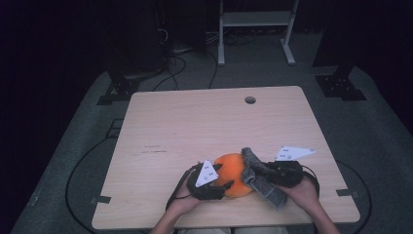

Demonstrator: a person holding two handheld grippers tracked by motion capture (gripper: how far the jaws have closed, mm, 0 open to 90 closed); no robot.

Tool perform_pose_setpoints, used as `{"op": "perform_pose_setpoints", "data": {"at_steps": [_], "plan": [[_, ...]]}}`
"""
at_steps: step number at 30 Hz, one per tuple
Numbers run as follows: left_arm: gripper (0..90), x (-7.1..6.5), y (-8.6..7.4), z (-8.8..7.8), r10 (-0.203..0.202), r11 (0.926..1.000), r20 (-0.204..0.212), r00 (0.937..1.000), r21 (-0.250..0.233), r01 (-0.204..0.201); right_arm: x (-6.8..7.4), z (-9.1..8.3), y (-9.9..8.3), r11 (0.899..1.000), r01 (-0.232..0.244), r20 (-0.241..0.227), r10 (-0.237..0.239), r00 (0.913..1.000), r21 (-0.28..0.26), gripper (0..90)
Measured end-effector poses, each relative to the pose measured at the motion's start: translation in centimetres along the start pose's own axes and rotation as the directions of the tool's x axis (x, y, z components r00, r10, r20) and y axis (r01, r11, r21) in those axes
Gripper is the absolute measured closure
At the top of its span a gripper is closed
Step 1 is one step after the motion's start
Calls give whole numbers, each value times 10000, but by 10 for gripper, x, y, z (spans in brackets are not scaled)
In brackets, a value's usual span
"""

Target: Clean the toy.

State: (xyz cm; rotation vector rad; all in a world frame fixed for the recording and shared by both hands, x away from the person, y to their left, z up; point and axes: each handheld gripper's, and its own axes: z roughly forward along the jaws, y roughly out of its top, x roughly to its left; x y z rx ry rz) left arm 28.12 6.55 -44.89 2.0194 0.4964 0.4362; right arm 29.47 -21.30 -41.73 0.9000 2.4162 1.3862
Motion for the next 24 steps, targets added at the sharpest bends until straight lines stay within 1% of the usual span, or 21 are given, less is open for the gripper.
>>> {"op": "perform_pose_setpoints", "data": {"at_steps": [1, 3, 4, 5, 6, 8, 9, 11, 12, 13, 14, 15, 16, 17, 18, 19, 20, 21, 22, 23, 24], "plan": [[334, 0, -1, 0, -66, 10000, 20, 10000, -27, 66, -1, 3, -2, 10000, 19, 19, -19, 10000, 17, 750], [334, 1, -1, 0, -98, 9999, 113, 9999, -84, 99, -9, 3, -9, 9986, -507, -213, 504, 9985, -125, 749], [334, 1, 0, 0, -76, 9999, 116, 9999, -68, 77, -14, 2, -12, 9981, -624, -66, 624, 9980, -1, 749], [334, 1, 0, 0, -76, 9999, 116, 9999, -68, 77, -14, 2, -12, 9981, -624, -66, 624, 9980, -1, 749], [334, 1, 0, 0, -43, 10000, 124, 9999, -43, 44, -23, -1, -19, 9944, -1000, 291, 990, 9947, 348, 750], [334, 1, -1, -1, -52, 10000, 136, 9999, -31, 52, -28, -3, -25, 9908, -1139, 586, 1097, 9922, 737, 751], [334, 1, -1, -2, -41, 10000, 150, 9999, -9, 41, -29, -5, -26, 9900, -1172, 636, 1123, 9916, 789, 751], [334, 1, -1, -2, -31, 10000, 160, 9999, 14, 31, -28, -9, -22, 9914, -1266, 452, 1251, 9911, 327, 751], [334, 1, 0, -2, -22, 10000, 162, 9999, 52, 21, -24, -10, -16, 9932, -1162, 323, 1161, 9927, 18, 750], [333, 1, 0, -2, -22, 10000, 162, 9999, 52, 21, -24, -10, -16, 9932, -1162, 323, 1161, 9927, 18, 750], [329, 1, 1, -2, 7, 9999, 233, 9997, 105, -9, -16, -7, -9, 9963, -852, 156, 854, 9962, -116, 748], [322, 2, 3, -4, 1, 9999, 344, 9994, 113, -5, -13, -4, -7, 9978, -658, 159, 658, 9977, -47, 748], [307, 4, 5, -7, 15, 10000, 496, 9988, 63, -18, -9, -2, -8, 9994, -350, 216, 348, 9992, 60, 748], [282, 6, 7, -10, -58, 10000, 630, 9980, -52, 61, -7, 0, -9, 9999, -113, 259, 110, 9996, 115, 749], [249, 9, 10, -12, -210, 9994, 779, 9967, -250, 230, -6, -1, -11, 10000, -14, 298, 11, 9996, 91, 749], [219, 11, 13, -14, -407, 9979, 828, 9957, -462, 446, -6, -2, -12, 10000, -5, 280, 3, 9996, 93, 749], [190, 13, 15, -14, -594, 9964, 689, 9959, -570, 634, -5, -3, -14, 9999, 109, 259, -112, 9996, 126, 749], [181, 14, 16, -13, -740, 9955, 514, 9959, -559, 768, -4, -4, -15, 9995, 291, 266, -295, 9992, 132, 749], [163, 14, 15, -10, -779, 9963, 309, 9965, -339, 789, -4, -5, -16, 9993, 352, 190, -354, 9992, 117, 748], [151, 13, 14, -6, -650, 9979, 97, 9978, 41, 650, -4, -5, -17, 9994, 320, 58, -321, 9995, 95, 748], [152, 11, 11, -2, -432, 9984, 33, 9991, 362, 431, -4, -5, -18, 9995, 311, 26, -312, 9995, 89, 748]]}}
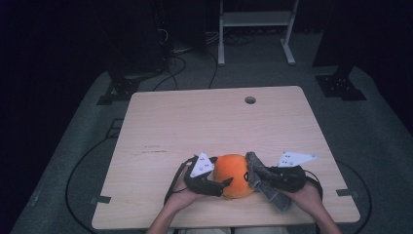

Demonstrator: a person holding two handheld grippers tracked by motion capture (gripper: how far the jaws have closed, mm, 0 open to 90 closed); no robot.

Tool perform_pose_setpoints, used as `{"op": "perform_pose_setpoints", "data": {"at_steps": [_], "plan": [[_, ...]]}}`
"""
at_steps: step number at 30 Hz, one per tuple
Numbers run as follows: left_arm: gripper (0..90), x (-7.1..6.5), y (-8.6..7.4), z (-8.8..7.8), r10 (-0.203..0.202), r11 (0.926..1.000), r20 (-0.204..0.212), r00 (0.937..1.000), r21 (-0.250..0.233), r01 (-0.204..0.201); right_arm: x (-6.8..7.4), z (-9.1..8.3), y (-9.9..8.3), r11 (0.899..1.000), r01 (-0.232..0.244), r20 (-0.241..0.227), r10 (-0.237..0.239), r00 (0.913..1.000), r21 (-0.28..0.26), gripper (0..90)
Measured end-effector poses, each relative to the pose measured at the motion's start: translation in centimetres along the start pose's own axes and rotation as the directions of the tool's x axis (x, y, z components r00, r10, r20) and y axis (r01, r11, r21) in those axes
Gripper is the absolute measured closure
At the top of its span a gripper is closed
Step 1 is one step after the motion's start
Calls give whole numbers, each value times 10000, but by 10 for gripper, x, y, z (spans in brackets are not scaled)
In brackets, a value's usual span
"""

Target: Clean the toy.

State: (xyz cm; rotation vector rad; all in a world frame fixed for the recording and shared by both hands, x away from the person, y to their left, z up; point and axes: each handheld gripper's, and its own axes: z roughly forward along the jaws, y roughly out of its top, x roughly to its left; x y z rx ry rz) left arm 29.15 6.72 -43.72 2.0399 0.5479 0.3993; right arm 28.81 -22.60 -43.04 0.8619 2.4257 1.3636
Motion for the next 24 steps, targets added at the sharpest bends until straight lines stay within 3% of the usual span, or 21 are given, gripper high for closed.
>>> {"op": "perform_pose_setpoints", "data": {"at_steps": [3, 5, 6, 7, 11, 13, 15, 16, 17, 18, 19, 21, 24], "plan": [[206, -3, -5, 4, 57, 10000, -43, 10000, -7, -57, -6, 0, -4, 9995, -249, 116, 247, 9996, 190, 748], [232, -4, -5, 4, -131, 9999, -92, 9999, 15, 131, -10, 0, -5, 9983, -477, 237, 470, 9986, 326, 749], [242, -4, -4, 4, -131, 9998, -199, 9997, 125, 133, -11, -4, -5, 9972, -614, 601, 588, 9965, 427, 752], [246, -5, -5, 4, -81, 9999, -278, 9996, 95, 84, -9, -6, -3, 9979, -578, 595, 560, 9967, 294, 752], [253, -9, -5, 7, 37, 10000, -326, 9995, -57, -39, 14, -13, 13, 9980, 20, 75, -15, 10000, -637, 752], [249, -9, -2, 5, 170, 9998, -59, 9998, -107, -170, 25, -4, 19, 9976, 536, 42, -535, 9986, -446, 752], [229, -6, -1, 0, 159, 9998, 326, 9993, -119, -155, 28, 7, 16, 9950, 995, 363, -990, 9944, -128, 752], [230, -4, 0, -3, 177, 9997, 594, 9981, -151, -169, 26, 8, 15, 9954, 941, 378, -934, 9949, -194, 752], [242, -4, 0, -3, 177, 9997, 594, 9981, -151, -169, 26, 8, 15, 9954, 941, 378, -934, 9949, -194, 752], [274, 1, -1, -9, 11, 9992, 1134, 9936, -401, 35, 16, 4, 11, 9973, 711, 681, -697, 9952, -184, 752], [307, 2, -1, -10, -76, 9990, 1221, 9925, -420, 129, 12, 3, 9, 9982, 578, 735, -564, 9957, -171, 752], [390, 1, -2, -8, -39, 9993, 1290, 9916, -369, 87, 4, -1, 5, 9997, 215, 897, -201, 9958, -143, 752], [453, -6, 1, -3, 139, 9994, 975, 9951, -320, -108, 4, -7, 6, 9998, 159, 1316, -145, 9912, -94, 755]]}}
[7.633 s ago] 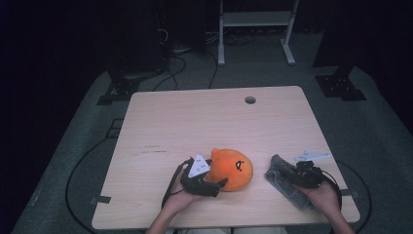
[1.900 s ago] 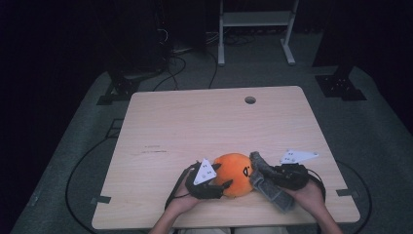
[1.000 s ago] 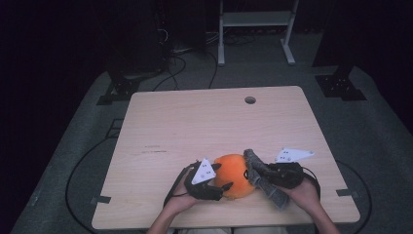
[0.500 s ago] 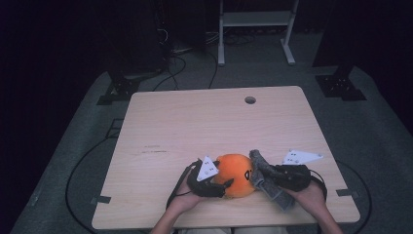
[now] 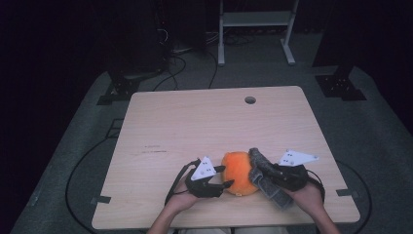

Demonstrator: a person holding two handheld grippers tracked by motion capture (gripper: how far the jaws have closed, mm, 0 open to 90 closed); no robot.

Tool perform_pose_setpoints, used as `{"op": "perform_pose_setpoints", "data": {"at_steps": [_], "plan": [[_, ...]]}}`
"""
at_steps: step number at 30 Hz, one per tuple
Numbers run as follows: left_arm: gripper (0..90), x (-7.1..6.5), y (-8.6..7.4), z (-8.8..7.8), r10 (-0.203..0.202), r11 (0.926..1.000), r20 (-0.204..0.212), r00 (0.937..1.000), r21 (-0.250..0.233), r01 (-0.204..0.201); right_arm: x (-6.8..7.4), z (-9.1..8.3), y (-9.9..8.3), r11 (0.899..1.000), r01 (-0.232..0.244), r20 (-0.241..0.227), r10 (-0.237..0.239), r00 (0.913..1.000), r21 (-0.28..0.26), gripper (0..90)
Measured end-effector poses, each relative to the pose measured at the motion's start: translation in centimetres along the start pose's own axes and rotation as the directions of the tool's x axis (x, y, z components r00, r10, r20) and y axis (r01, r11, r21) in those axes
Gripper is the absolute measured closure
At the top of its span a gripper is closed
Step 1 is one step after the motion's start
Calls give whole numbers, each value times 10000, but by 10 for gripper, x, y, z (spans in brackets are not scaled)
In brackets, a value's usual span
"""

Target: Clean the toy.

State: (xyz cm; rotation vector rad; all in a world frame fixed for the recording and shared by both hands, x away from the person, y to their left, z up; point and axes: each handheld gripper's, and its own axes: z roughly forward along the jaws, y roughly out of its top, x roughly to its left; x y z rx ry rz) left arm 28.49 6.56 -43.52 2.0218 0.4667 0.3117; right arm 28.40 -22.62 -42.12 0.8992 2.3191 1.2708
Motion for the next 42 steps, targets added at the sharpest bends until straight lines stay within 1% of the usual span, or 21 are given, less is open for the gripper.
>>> {"op": "perform_pose_setpoints", "data": {"at_steps": [1, 2, 4, 5, 6, 9, 11, 12, 14, 15, 18, 19, 21, 23, 25, 31, 35, 36, 38, 40, 42], "plan": [[461, 0, 0, 0, 0, 10000, 0, 10000, 0, 0, 0, 0, 0, 10000, 0, 0, 0, 10000, 0, 755], [469, -3, 1, 3, -10, 9999, -8, 10000, -126, 10, 12, -7, 8, 9984, 377, -111, -382, 9992, -414, 755], [472, -6, 1, 6, 88, 10000, 10, 10000, -47, -88, 25, -6, 15, 9955, 567, -739, -624, 9953, -762, 754], [472, -6, 1, 6, 88, 10000, 10, 10000, -47, -88, 25, -6, 15, 9955, 567, -739, -624, 9953, -762, 754], [472, -7, 1, 6, 252, 9996, -85, 9996, 146, -251, 35, 2, 16, 9917, 1215, -515, -1236, 9910, -429, 754], [477, -4, -2, 5, -45, 10000, 20, 10000, -14, 45, 27, 5, 12, 9945, 918, -602, -948, 9937, -507, 755], [476, -3, -3, 5, -61, 10000, 34, 10000, -31, 61, 22, 5, 10, 9953, 851, -428, -871, 9953, -457, 755], [476, -2, -3, 5, -110, 9999, 46, 9999, -83, 110, 13, 3, 6, 9980, 559, -73, -561, 9984, -288, 755], [477, -3, -2, 7, -139, 9999, -27, 9999, -96, 139, 13, -2, 5, 9985, 487, 144, -484, 9987, -240, 756], [478, -3, -2, 7, -139, 9999, -27, 9999, -96, 139, 17, -4, 6, 9977, 600, 108, -597, 9982, -311, 756], [475, -5, 0, 9, -220, 9997, -95, 9997, -120, 219, 37, -5, 11, 9907, 1211, -620, -1249, 9902, -617, 755], [471, -4, 0, 8, -211, 9997, -61, 9998, -95, 211, 44, 0, 12, 9851, 1684, -488, -1700, 9842, -354, 755], [436, -2, 0, 6, -360, 9992, 216, 9991, -190, 364, 44, 4, 10, 9798, 1981, -365, -1990, 9793, -269, 756], [438, 0, -1, 5, -463, 9985, 315, 9984, -291, 473, 36, 3, 7, 9858, 1634, -451, -1651, 9852, -383, 756], [454, -2, 0, 6, -443, 9984, 271, 9987, -326, 451, 30, 1, 5, 9883, 1499, -215, -1506, 9884, -287, 756], [473, -3, 2, 7, -364, 9988, 235, 9991, -318, 372, 28, -5, 2, 9866, 1630, 429, -1631, 9857, 47, 757], [480, -4, 2, 9, -530, 9978, 175, 9984, -401, 537, 33, -8, 5, 9874, 1557, 1, -1557, 9878, -296, 756], [480, -4, 3, 11, -427, 9985, 133, 9990, -324, 431, 40, -5, 7, 9863, 1540, -676, -1578, 9851, -590, 755], [481, -4, 2, 11, -300, 9993, 90, 9995, -215, 302, 43, 0, 8, 9822, 1837, -608, -1858, 9807, -387, 755], [483, -4, -1, 9, -241, 9996, 52, 9997, -168, 241, 37, -1, 6, 9866, 1575, -755, -1603, 9842, -416, 756], [483, -4, -2, 9, -130, 9999, 59, 9999, -81, 131, 26, -4, 4, 9891, 1460, -292, -1465, 9888, -167, 756]]}}
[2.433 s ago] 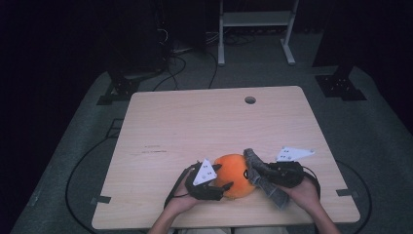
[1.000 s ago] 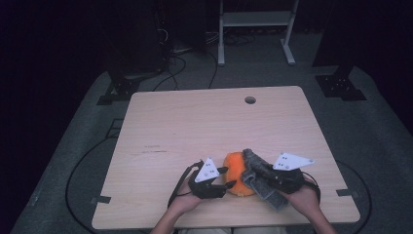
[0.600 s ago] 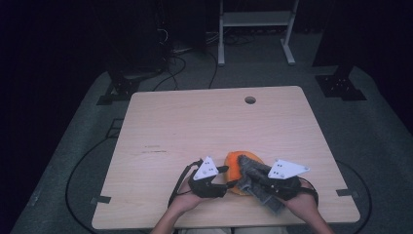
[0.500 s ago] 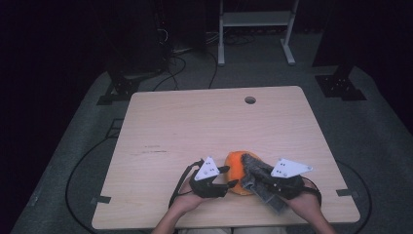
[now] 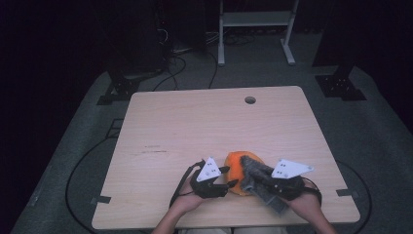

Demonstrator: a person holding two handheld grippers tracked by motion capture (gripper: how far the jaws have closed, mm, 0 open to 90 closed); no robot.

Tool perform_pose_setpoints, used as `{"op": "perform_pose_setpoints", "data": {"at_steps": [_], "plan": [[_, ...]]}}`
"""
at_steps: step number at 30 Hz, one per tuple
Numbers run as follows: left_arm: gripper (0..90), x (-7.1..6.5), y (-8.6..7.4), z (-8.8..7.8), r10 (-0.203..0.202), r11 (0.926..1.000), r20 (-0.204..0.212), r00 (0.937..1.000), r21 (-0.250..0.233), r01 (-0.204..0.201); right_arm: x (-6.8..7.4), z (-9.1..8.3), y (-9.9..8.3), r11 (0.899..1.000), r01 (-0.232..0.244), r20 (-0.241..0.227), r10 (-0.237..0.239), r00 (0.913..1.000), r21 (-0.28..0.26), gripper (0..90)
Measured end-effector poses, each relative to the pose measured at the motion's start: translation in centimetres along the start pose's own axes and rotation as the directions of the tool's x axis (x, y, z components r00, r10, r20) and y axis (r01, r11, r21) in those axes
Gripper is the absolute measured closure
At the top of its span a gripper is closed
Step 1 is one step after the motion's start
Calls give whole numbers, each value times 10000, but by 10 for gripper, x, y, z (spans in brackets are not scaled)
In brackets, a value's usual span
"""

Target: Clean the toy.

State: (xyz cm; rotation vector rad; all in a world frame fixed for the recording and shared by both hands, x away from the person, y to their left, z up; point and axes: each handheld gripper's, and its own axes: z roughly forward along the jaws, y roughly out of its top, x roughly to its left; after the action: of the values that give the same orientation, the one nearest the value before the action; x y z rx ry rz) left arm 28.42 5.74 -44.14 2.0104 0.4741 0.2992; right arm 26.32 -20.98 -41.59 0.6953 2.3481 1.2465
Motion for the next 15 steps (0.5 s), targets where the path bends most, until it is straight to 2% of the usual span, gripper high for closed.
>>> {"op": "perform_pose_setpoints", "data": {"at_steps": [1, 2, 3, 4, 6, 7, 8, 9, 10, 11, 12, 13, 14, 15], "plan": [[483, 0, 0, 0, 0, 10000, 0, 10000, 0, 0, 0, 0, 0, 10000, 0, 0, 0, 10000, 0, 756], [484, -1, -1, 1, 124, 9998, 127, 9998, 125, -126, -14, -5, -3, 9974, -702, 174, 700, 9974, 133, 755], [483, -1, 0, 1, 243, 9995, 205, 9995, 176, -247, -17, -7, -4, 9959, -902, 152, 901, 9958, 59, 755], [483, -2, 0, 1, 263, 9995, 233, 9994, 168, -267, -22, -10, -4, 9932, -1144, 71, 1145, 9934, -193, 755], [473, -1, 1, 0, 249, 9996, 323, 9992, 143, -254, -25, -8, -3, 9878, -1513, -350, 1500, 9881, -373, 755], [436, -1, 1, 0, 249, 9996, 323, 9992, 143, -254, -25, -8, -3, 9878, -1513, -350, 1500, 9881, -373, 755], [436, 0, 3, -2, 51, 9999, 407, 9992, 110, -55, -24, -5, -3, 9899, -1398, -302, 1391, 9898, -227, 755], [260, 2, 6, -2, -281, 9994, 345, 9990, 221, 273, -19, 1, -5, 9950, -1000, -397, 998, 9942, -45, 755], [210, 3, 7, -2, -484, 9987, 238, 9985, 191, 480, -17, 2, -5, 9958, -919, -499, 916, 9945, -42, 755], [169, 3, 7, -2, -484, 9987, 238, 9985, 191, 480, -15, 1, -5, 9972, -745, -528, 743, 9958, -12, 755], [151, 5, 8, -2, -821, 9966, 73, 9966, 83, 820, -11, 0, -5, 9990, -441, -573, 442, 9974, 30, 755], [147, 7, 9, 0, -1335, 9910, 200, 9908, 18, 1335, -8, -1, -6, 9997, -245, -633, 249, 9977, 75, 755], [159, 7, 9, 1, -1414, 9899, 214, 9897, -40, 1416, -7, -2, -6, 9999, -110, -639, 117, 9979, 105, 755], [226, 4, 9, 2, -1090, 9940, -36, 9940, -24, 1089, -5, -3, -6, 9999, -15, -594, 25, 9982, 164, 755]]}}
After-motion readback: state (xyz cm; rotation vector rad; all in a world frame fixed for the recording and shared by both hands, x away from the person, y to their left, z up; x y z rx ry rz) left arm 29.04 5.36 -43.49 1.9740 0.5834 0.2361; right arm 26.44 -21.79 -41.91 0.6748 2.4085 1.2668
